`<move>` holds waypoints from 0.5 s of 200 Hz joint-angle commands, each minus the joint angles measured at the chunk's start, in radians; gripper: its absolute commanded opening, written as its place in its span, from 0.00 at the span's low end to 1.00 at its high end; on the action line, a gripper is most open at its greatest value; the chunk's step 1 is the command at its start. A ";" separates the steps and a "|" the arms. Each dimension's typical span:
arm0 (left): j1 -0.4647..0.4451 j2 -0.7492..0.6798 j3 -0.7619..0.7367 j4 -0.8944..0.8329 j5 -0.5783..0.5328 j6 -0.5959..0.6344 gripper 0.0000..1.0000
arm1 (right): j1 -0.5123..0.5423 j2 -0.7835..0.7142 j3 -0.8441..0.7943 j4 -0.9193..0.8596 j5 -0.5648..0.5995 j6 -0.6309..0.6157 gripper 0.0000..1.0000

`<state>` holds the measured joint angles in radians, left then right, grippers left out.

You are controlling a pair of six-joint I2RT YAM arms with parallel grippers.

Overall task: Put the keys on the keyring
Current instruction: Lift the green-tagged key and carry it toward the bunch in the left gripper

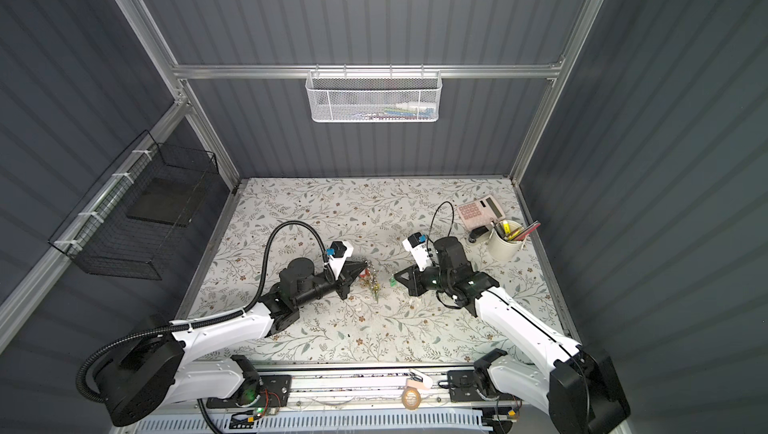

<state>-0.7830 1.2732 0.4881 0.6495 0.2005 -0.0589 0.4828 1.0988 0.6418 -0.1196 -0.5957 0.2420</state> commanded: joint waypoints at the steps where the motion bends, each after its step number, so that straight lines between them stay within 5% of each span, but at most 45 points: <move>1: -0.002 -0.008 0.047 -0.021 0.054 0.057 0.00 | 0.015 0.012 0.045 0.014 -0.074 -0.041 0.00; 100: -0.002 0.023 0.066 -0.023 0.157 0.054 0.00 | 0.062 0.188 0.187 -0.043 -0.168 -0.065 0.00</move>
<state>-0.7830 1.2881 0.5205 0.6048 0.3164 -0.0284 0.5373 1.2678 0.7895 -0.1341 -0.7227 0.2043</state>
